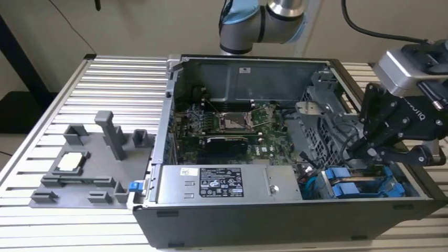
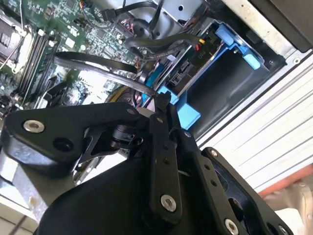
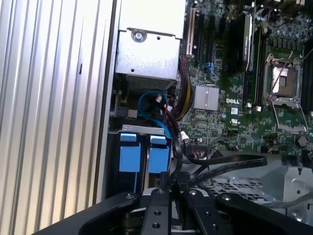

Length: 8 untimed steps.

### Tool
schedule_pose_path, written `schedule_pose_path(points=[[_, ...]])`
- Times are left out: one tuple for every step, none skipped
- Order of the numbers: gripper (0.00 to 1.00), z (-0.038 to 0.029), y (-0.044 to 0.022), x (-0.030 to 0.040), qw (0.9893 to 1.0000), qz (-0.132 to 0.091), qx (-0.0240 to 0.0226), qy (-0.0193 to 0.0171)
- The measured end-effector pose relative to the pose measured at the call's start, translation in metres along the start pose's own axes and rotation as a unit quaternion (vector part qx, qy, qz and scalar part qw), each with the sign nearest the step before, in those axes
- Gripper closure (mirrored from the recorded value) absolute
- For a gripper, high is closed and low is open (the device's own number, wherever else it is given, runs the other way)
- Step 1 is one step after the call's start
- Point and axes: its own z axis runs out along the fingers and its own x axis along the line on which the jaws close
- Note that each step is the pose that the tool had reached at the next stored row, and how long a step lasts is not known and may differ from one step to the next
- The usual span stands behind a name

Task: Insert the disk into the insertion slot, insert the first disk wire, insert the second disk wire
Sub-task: 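Insert the second disk wire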

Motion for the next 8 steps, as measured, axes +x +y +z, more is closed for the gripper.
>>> schedule_pose_path(points=[[0.84,0.0008,0.0,0.0007,1.0,0.002,0.0004,-0.0006],[0.84,0.0017,0.0,0.0014,1.0,0.005,0.0007,-0.0015],[0.84,0.0024,-0.0001,0.0022,1.0,0.006,0.001,-0.0031],[0.84,0.0031,-0.0001,0.003,1.0,0.006,0.0014,-0.0067],[0.84,0.0035,-0.0001,0.004,0.9999,0.006,0.0017,-0.0101],[0.84,0.0037,-0.0001,0.0053,0.9999,0.006,0.0018,-0.0117],[0.84,0.0038,-0.0002,0.007,0.9999,0.006,0.002,-0.0137],[0.84,0.0037,-0.0001,0.0094,0.9998,0.006,0.0023,-0.0182]])
